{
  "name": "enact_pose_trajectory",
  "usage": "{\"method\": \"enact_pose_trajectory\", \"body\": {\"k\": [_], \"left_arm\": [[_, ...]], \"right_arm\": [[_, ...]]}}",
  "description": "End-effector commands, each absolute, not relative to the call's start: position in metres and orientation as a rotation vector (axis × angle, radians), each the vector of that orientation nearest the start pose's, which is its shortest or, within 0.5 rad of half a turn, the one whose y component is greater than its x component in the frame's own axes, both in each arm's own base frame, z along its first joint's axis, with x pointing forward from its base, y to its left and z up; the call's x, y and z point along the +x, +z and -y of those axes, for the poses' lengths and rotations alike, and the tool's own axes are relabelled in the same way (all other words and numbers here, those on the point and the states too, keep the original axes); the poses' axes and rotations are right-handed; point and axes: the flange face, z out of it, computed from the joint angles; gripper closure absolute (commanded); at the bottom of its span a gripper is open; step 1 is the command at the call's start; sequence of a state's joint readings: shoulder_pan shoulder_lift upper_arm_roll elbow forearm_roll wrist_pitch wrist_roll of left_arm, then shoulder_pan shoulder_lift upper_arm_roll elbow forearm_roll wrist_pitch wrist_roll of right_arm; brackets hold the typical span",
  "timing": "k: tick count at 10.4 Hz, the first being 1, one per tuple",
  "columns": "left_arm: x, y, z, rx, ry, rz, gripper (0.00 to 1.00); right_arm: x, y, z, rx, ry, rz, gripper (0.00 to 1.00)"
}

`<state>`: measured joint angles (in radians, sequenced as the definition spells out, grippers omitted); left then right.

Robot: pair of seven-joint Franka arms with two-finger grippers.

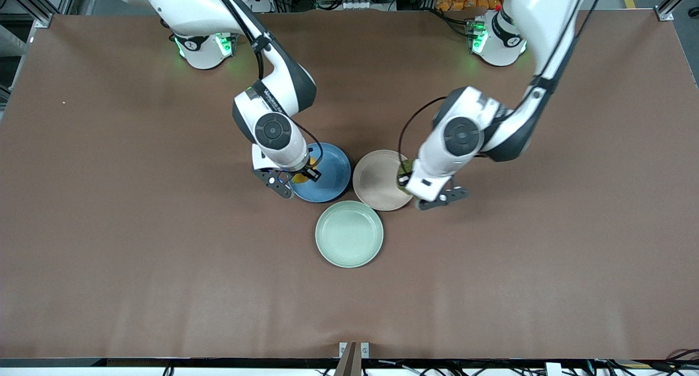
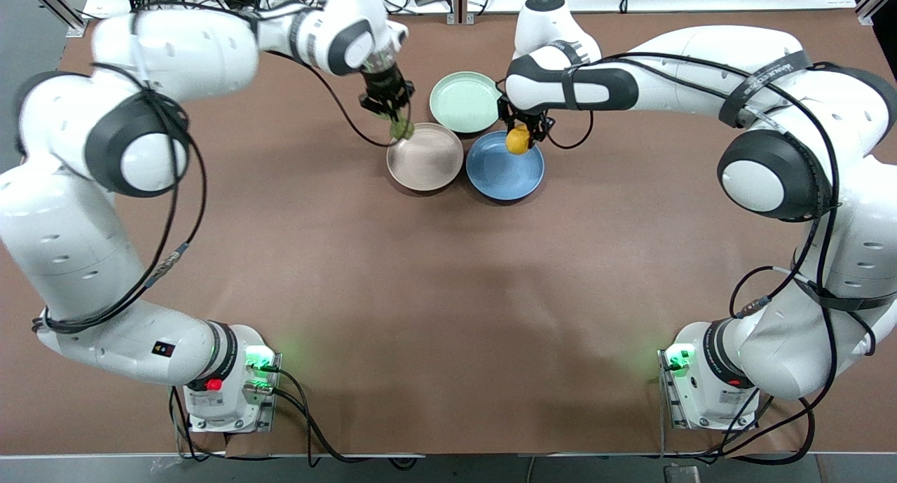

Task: Place lemon and lettuce in plates
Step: 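Carry the lemon to the blue plate while the left gripper carries lettuce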

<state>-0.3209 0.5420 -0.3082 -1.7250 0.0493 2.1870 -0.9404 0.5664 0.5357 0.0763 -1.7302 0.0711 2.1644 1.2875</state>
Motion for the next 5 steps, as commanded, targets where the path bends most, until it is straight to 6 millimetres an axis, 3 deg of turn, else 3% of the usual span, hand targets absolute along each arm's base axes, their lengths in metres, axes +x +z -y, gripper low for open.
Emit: {"method": "enact_pose_trajectory", "body": {"k": [1,2,3,4,5], "left_arm": [[0.550,0.250,0.398,-3.102,0.182,0.590,1.00],[0.544,0.246,0.415,-3.098,0.166,0.577,0.99],[0.548,0.245,0.416,-3.096,0.154,0.588,0.40],[0.549,0.247,0.416,-3.098,0.149,0.587,0.00],[0.550,0.254,0.415,-3.105,0.134,0.583,0.00]], "right_arm": [[0.523,0.242,-0.411,-2.936,0.178,-1.136,1.00],[0.519,0.236,-0.416,-2.934,0.175,-1.137,0.96],[0.518,0.234,-0.418,-2.939,0.179,-1.136,0.74],[0.517,0.233,-0.418,-2.942,0.178,-1.136,0.42],[0.517,0.233,-0.418,-2.946,0.173,-1.130,0.10]]}}
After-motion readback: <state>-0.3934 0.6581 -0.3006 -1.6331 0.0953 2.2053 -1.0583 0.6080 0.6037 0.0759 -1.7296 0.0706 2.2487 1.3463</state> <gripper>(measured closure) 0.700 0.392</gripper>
